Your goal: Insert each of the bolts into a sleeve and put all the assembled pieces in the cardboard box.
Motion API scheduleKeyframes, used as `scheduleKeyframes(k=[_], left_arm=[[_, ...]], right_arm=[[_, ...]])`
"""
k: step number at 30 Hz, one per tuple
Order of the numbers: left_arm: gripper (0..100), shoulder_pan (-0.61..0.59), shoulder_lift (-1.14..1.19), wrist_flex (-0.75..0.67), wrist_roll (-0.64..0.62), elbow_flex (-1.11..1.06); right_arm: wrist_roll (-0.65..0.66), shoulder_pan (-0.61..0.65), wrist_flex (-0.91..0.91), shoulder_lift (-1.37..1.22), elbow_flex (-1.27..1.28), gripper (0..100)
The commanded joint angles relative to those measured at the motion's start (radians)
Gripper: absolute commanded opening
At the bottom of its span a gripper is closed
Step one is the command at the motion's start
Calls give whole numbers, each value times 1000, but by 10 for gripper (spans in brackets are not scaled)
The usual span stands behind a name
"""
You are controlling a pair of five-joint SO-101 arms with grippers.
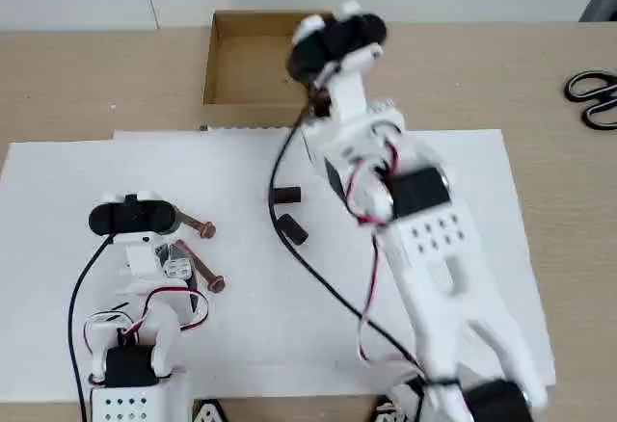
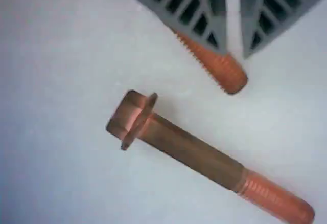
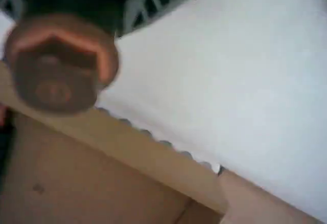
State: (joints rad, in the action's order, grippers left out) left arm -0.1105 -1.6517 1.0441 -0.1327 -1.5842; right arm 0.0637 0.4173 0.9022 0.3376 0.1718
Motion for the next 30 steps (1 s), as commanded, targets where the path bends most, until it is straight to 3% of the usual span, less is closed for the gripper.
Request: scheduleKeyframes(k=[1,11,21,26,30], left_arm=[[6,-5,-9,-29,3,-4],[6,2,-9,-31,8,-4],[6,2,-9,-31,8,-4],[6,2,-9,-31,8,-4],[6,2,-9,-31,8,-2]], right_arm=[[78,-10,-28,-194,-261,3],[338,-10,-131,-739,-755,3],[643,-13,-266,-1104,-1020,15],[672,-24,-268,-1193,-1120,150],[672,-25,-265,-1211,-1177,158]])
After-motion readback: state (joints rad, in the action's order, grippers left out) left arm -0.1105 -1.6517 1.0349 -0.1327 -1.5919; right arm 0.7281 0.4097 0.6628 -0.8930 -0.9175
